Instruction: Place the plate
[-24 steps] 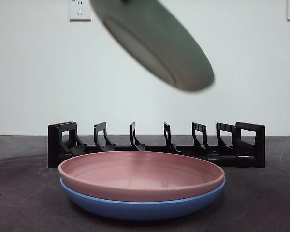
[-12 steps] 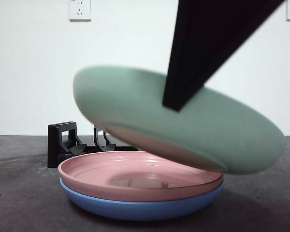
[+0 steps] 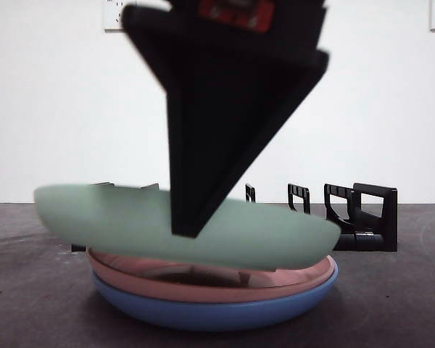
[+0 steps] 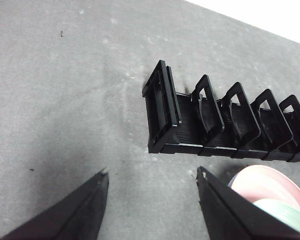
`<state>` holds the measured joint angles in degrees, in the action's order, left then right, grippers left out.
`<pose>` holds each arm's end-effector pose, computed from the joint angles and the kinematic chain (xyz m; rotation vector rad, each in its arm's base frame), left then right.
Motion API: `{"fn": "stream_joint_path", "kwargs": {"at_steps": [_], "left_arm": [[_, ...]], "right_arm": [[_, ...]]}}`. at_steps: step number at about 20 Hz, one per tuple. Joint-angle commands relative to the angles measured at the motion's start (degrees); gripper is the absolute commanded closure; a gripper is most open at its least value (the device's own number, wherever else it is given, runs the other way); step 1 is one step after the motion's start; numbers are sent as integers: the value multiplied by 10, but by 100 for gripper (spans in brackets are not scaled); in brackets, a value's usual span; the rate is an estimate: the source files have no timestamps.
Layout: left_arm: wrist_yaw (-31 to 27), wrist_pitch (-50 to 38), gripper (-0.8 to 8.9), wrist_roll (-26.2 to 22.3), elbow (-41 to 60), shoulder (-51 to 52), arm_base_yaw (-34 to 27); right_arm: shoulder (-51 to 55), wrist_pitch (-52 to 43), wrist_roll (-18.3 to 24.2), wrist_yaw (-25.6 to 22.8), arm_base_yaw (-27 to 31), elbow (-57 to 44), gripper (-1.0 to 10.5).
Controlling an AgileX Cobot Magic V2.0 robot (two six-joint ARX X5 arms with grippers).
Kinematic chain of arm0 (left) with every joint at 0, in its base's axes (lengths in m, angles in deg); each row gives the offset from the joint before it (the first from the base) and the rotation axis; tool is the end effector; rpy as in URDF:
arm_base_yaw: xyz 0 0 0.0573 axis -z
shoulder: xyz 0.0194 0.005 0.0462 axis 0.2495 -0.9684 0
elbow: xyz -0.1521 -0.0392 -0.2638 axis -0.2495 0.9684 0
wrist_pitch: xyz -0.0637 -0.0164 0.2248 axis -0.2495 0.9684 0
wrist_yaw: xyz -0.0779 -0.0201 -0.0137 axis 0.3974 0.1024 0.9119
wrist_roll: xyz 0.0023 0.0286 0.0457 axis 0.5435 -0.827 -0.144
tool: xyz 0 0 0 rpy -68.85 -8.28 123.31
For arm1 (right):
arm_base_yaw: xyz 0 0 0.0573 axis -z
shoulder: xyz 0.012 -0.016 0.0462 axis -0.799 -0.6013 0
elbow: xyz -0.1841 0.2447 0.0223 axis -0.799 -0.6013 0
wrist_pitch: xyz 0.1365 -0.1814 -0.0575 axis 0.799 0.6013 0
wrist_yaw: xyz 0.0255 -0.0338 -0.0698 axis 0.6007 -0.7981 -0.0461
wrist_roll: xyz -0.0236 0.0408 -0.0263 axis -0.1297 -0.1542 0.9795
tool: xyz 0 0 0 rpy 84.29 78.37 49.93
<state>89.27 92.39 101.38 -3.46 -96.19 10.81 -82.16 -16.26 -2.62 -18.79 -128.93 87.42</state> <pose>0.0856 -0.0045 0.2965 -0.3264 0.5336 -0.2179 0.0677 0.2540 0.2821 -1.1037 0.8425 1.1873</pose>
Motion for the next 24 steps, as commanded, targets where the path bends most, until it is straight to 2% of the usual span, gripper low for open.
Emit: {"fn": "stream_joint_path", "kwargs": {"at_steps": [1, 4, 10, 12, 17, 20, 21, 24], "left_arm": [[2, -4, 536, -2, -11, -1, -1], [2, -4, 536, -2, -11, -1, -1], [2, -4, 536, -2, -11, -1, -1], [2, -4, 536, -2, -11, -1, -1], [2, -4, 536, -2, -11, -1, -1], [2, -4, 536, -2, -11, -1, -1], [2, -4, 536, -2, -11, -1, -1], [5, -4, 536, 1, -11, -1, 3]], "right_arm": [[-13, 0, 12, -3, 1, 12, 934], [-13, -2, 26, -3, 16, 12, 934], [-13, -10, 26, 0, 46, 12, 931], [-13, -10, 26, 3, 49, 12, 895], [-13, -15, 26, 35, 49, 12, 874], [-12, -14, 17, 55, 48, 14, 736], [-6, -9, 0, 65, 48, 19, 730], [47, -37, -2, 59, 62, 24, 731]]}}
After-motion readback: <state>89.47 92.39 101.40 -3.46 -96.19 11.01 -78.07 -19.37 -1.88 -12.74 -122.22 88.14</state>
